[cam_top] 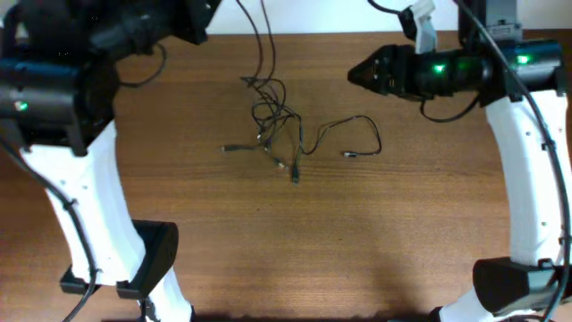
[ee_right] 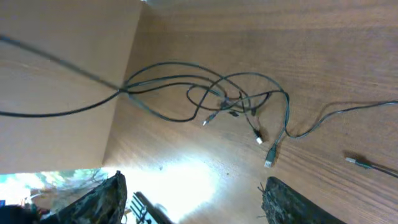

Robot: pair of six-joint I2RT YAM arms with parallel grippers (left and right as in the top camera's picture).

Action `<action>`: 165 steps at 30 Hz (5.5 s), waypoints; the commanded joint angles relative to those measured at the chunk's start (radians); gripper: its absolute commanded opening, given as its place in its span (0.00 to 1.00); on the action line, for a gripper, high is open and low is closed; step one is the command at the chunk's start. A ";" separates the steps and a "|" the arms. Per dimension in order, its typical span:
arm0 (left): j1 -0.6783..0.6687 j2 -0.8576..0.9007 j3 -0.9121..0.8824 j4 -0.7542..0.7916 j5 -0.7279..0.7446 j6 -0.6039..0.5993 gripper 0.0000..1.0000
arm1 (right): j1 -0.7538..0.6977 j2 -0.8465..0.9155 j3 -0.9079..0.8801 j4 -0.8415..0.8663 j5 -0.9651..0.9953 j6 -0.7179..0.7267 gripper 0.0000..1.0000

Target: Untangle cables

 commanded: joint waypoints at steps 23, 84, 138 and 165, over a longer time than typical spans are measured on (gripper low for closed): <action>0.043 -0.086 0.011 -0.060 -0.143 -0.126 0.00 | 0.413 0.301 -0.270 0.762 0.279 0.099 0.46; 0.872 -0.222 -1.575 0.583 -0.951 -0.314 0.00 | -0.052 0.199 -0.439 0.138 0.259 -0.140 0.33; -0.216 0.041 -1.690 0.452 -0.521 0.011 0.33 | -0.139 0.006 -0.035 -0.189 0.340 -0.211 0.62; -0.178 -0.593 -1.117 0.557 -0.498 0.022 0.00 | 0.200 0.187 -0.035 0.369 0.079 0.439 0.73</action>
